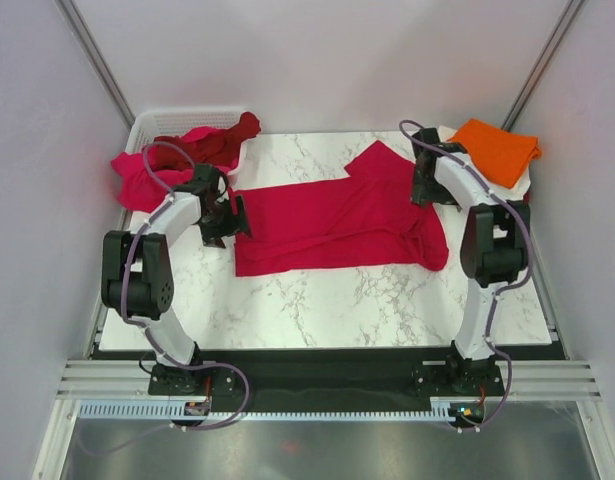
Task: Fold and stack the t-shirts
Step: Fold the tshirt
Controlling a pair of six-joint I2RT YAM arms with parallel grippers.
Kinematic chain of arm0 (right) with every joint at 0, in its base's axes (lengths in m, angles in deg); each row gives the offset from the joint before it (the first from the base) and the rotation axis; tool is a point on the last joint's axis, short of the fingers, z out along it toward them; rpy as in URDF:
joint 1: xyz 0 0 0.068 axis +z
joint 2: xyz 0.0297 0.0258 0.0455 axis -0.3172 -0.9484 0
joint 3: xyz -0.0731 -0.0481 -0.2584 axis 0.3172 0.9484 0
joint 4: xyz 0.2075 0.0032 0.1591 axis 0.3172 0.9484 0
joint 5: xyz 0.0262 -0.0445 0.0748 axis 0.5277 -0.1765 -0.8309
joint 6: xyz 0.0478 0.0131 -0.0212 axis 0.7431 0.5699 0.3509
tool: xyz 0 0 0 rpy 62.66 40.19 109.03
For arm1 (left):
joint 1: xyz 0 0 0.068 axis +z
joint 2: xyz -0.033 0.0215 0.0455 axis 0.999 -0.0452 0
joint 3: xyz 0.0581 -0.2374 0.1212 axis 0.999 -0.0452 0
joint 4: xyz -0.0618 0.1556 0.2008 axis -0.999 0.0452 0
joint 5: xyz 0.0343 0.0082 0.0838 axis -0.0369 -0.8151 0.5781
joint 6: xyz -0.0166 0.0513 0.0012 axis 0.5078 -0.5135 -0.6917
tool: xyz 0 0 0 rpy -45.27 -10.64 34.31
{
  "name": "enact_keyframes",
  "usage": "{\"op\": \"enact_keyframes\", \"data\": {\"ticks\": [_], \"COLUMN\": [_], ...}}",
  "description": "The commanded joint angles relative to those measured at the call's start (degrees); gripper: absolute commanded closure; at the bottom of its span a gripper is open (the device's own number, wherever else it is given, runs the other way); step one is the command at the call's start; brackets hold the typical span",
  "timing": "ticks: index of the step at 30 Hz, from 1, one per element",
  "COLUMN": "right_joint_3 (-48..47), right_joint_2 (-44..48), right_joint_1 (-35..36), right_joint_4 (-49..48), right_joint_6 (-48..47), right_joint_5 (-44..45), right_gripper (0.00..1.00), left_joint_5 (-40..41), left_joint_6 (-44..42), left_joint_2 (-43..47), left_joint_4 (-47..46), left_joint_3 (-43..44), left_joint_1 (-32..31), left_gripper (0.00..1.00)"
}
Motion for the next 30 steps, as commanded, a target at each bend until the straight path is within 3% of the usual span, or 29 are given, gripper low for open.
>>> {"op": "enact_keyframes", "data": {"ticks": [1, 5, 10, 17, 26, 29, 30], "right_joint_3": [6.0, 23.5, 33.6, 35.5, 40.0, 41.0, 41.3], "right_joint_2": [13.3, 26.2, 34.4, 36.3, 38.5, 38.9, 39.0], "right_joint_1": [-0.9, -0.9, -0.8, -0.5, -0.6, -0.6, -0.5], "right_joint_4": [-4.1, -12.6, -18.7, -17.3, -17.1, -17.1, -17.1], "right_joint_6": [2.1, 4.9, 6.1, 3.6, 2.8, 2.7, 2.8], "right_joint_5": [0.2, -16.3, -27.5, -27.5, -27.3, -27.0, -27.0], "right_gripper": [0.02, 0.02, 0.02, 0.02, 0.02, 0.02, 0.02], "left_joint_5": [3.4, 0.2, -0.7, 1.9, 9.2, 9.3, 9.2], "left_joint_6": [0.7, 7.7, 12.8, 17.5, 18.1, 18.7, 18.8], "left_joint_2": [11.1, 20.3, 26.5, 23.8, 20.8, 18.6, 18.2], "left_joint_4": [0.0, -5.2, -13.4, -19.9, -26.5, -28.4, -29.4], "left_joint_3": [-2.4, -15.9, -27.5, -32.8, -33.6, -34.0, -34.2], "left_joint_1": [0.0, -0.2, -1.8, -5.1, -5.7, -6.0, -6.1], "left_gripper": [0.12, 0.14, 0.19, 0.23, 0.27, 0.37, 0.51]}}
